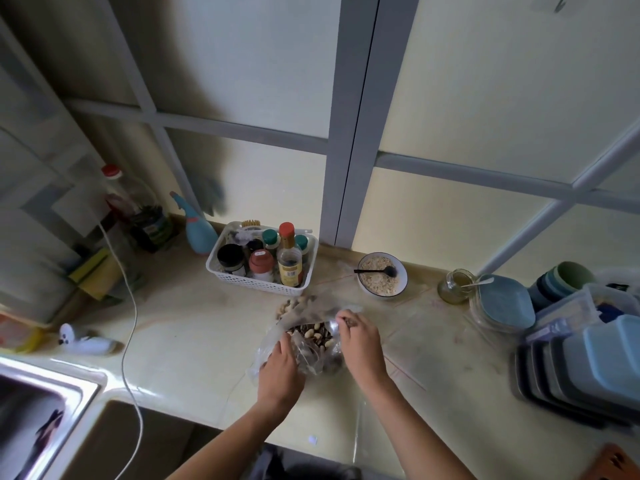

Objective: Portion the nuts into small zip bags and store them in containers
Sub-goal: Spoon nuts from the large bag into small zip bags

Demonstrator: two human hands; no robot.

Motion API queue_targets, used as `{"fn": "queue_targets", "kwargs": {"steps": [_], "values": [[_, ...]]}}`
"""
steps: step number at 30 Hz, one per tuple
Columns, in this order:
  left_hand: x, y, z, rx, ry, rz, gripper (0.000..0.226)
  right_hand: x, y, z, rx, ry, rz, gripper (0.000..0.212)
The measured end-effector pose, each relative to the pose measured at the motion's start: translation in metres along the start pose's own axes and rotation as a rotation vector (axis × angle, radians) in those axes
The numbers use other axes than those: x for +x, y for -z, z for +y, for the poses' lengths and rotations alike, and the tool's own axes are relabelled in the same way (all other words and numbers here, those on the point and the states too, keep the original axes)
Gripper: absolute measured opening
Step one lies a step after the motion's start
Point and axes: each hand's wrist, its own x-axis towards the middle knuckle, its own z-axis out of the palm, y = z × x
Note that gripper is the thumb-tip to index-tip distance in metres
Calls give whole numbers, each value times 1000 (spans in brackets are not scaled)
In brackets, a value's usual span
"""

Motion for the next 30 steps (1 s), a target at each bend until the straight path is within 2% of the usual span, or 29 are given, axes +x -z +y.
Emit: {"fn": "queue_targets", "kwargs": {"steps": [4,9,15,23,26,30], "values": [[3,5,-1,29,33,61,62,-2,-16,-2,-44,94,-56,34],[6,5,-2,30,19,67,66,2,-25,-7,-54,-1,-5,22],[6,1,-4,33,10,35,68,2,-35,-11,243,-325,11,23],[6,-2,-6,42,-44,2,74,7,-41,-10,768,-828,95,22],[5,-2,-5,37,-58,-2,73,3,-45,-4,934,-921,140,23],[7,-1,-6,45,-51,-16,74,1,-36,0,928,-927,160,27]]}}
